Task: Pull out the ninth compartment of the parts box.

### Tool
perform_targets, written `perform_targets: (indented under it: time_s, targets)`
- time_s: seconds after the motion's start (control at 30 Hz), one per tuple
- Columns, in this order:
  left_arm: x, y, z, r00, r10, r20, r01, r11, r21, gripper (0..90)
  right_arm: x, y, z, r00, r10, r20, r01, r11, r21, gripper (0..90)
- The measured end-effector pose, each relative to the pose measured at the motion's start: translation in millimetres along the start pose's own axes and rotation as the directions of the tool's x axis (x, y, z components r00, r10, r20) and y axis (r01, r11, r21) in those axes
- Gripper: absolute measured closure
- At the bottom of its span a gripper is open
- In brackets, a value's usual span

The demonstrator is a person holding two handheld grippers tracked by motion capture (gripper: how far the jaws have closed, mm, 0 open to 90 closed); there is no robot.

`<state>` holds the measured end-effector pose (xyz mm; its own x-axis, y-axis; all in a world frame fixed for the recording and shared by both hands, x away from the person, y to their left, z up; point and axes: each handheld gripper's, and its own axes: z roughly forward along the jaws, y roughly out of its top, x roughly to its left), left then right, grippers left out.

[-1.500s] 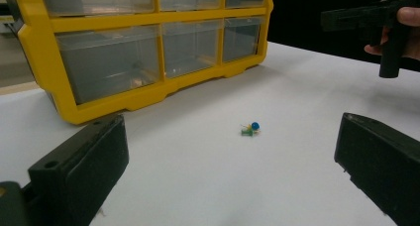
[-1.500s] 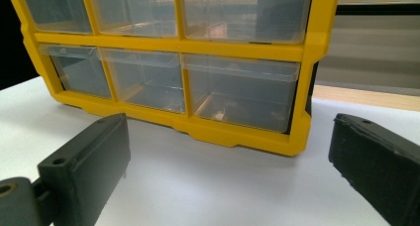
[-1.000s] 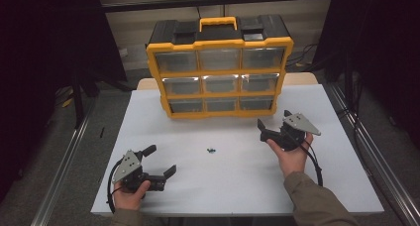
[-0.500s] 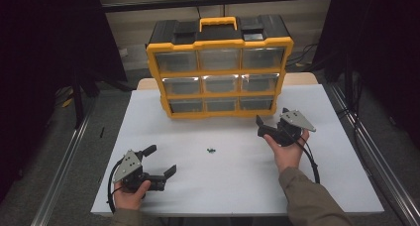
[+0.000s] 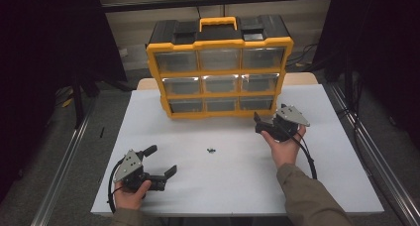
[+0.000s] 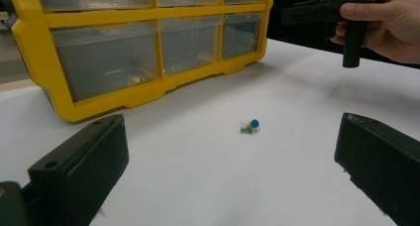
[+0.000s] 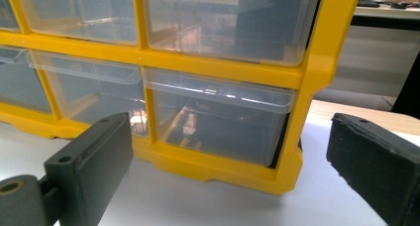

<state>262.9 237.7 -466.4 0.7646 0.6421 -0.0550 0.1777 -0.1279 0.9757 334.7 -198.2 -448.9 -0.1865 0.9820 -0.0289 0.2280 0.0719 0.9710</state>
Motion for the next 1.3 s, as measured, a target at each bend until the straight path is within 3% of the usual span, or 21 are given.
perform_targets:
  time_s: [0.07,0.17,0.23,0.6,0.9,1.0,1.03,1.07,1.13,1.23,1.27,1.3]
  targets:
    - [0.8,0.8,-2.1,0.9993,0.031,-0.020,-0.031,0.9993,0.022,0.2,-1.0,0.1,2.4,0.9999,-0.006,0.008,0.006,1.000,-0.002,3.8]
    - [2.0,1.0,-2.4,0.9991,0.041,-0.008,-0.041,0.9988,0.027,0.2,-2.8,-0.8,4.7,0.9995,-0.021,0.023,0.021,1.000,0.006,3.7]
    - [1.3,0.7,-1.1,0.9997,0.024,-0.006,-0.024,0.9996,0.012,0.2,-4.5,-1.2,6.1,0.9996,-0.015,0.022,0.015,1.000,-0.001,3.7]
    - [1.4,0.9,-0.4,0.9997,0.026,-0.004,-0.026,0.9997,0.003,0.2,-5.3,0.1,14.4,0.9997,0.001,0.024,-0.001,1.000,0.015,3.3]
    - [2.2,1.0,-1.5,0.9992,0.040,-0.004,-0.040,0.9991,0.011,0.2,-5.6,7.1,21.5,0.9991,-0.038,0.016,0.038,0.999,0.009,3.5]
    - [2.5,1.1,-1.7,0.9992,0.040,0.002,-0.040,0.9992,0.006,0.2,-7.4,9.8,23.2,0.9987,-0.046,0.022,0.046,0.999,0.009,3.2]
    - [0.8,1.1,-0.8,0.9998,0.018,-0.008,-0.018,0.9998,-0.007,0.2,-7.4,11.1,23.1,0.9982,-0.049,0.033,0.049,0.999,0.011,3.2]
    - [1.5,1.3,-1.4,0.9995,0.030,-0.009,-0.030,0.9995,-0.003,0.2,-7.6,11.9,23.7,0.9986,-0.047,0.023,0.047,0.999,0.011,3.2]
    - [-0.5,1.0,0.0,1.0000,-0.001,-0.009,0.001,0.9997,-0.025,0.2,-6.8,11.8,25.5,0.9992,-0.037,0.017,0.036,0.999,0.021,3.0]
    - [-0.5,1.1,-0.2,1.0000,-0.003,-0.009,0.003,0.9996,-0.027,0.2,-5.0,11.6,27.8,0.9982,-0.060,0.004,0.060,0.998,0.018,2.9]
    - [1.5,1.5,-1.6,0.9996,0.026,-0.008,-0.026,0.9996,-0.007,0.2,-4.7,11.4,28.4,0.9974,-0.072,0.004,0.072,0.997,0.019,2.9]
    - [-0.3,1.1,-0.1,0.9999,-0.003,-0.010,0.003,0.9996,-0.028,0.2,-4.1,11.0,28.9,0.9972,-0.075,0.008,0.074,0.997,0.019,3.0]
